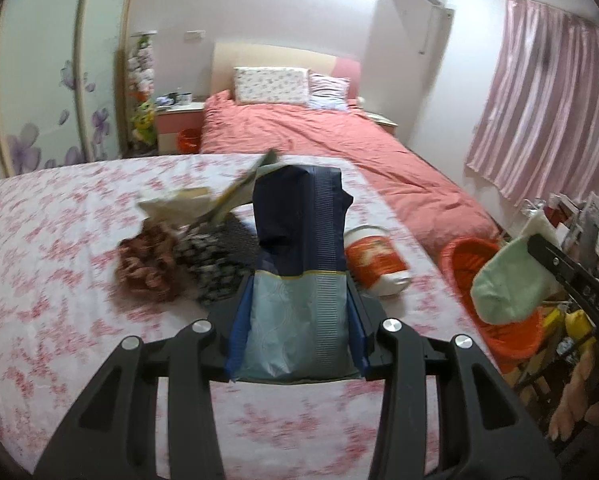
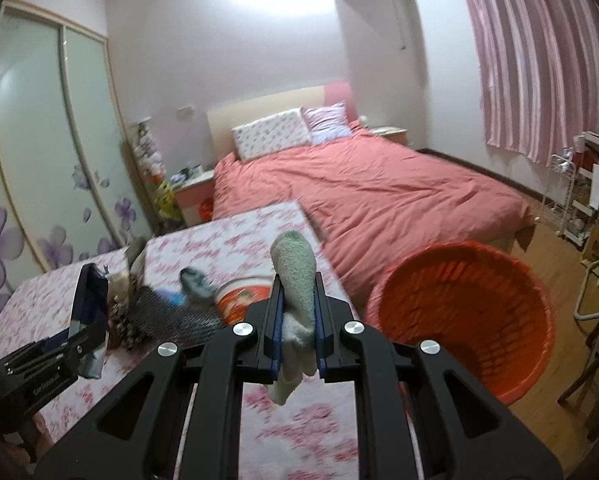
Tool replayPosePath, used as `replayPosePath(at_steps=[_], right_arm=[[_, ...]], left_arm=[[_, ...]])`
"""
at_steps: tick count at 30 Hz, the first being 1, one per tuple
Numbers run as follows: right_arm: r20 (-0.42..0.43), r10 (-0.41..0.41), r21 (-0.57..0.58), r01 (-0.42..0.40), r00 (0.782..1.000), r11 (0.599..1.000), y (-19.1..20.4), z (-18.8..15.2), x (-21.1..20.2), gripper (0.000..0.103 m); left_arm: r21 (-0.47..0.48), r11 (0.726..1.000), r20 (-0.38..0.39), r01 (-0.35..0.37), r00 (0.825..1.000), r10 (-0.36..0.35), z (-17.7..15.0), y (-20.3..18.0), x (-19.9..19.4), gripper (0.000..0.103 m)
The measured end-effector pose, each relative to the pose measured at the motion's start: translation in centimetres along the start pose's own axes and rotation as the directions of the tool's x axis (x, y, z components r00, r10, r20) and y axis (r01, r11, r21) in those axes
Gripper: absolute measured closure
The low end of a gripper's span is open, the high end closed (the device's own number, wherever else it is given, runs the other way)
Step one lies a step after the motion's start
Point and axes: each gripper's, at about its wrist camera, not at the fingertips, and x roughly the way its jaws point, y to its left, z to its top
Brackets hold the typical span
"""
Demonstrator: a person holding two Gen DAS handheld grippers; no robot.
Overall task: Collect trash
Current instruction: 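Carry the sock and bag over the orange basket while both tools open to drop them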
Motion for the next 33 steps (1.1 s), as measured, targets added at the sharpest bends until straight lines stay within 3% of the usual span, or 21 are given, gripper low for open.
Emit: replayPosePath(at_steps=[9, 22, 29, 33], right_arm=[[0.038, -0.087, 0.054, 0.085, 0.996, 0.995, -4.9, 1.0, 0.5, 0.09], [0.035, -0.182, 0.15, 0.175, 0.983, 0.973, -12.0, 1.2, 2.1, 0.09], [0.018, -0.209, 0.187, 0.202, 0.978, 0.961, -14.8, 1.0, 3.1, 0.09], [-0.03, -0.192, 0.196, 0.194, 0.981, 0.961, -15.6, 0.8, 4.4, 0.081]], left_arm=[[0.092, 0.986, -0.029, 0.142, 0.99, -0.14, 1.1, -7.7, 2.4, 0.062], [0.21, 0.921, -0.132, 0.328, 0.943, -0.306, 1.6, -19.1, 9.6, 0.061], [0.247, 0.894, -0.2, 0.374, 0.922, -0.33, 0.4, -23.2, 13.5, 0.06], [0.242, 0.905, -0.243, 0.351, 0.925, -0.294, -0.3, -23.7, 16.2, 0.047]])
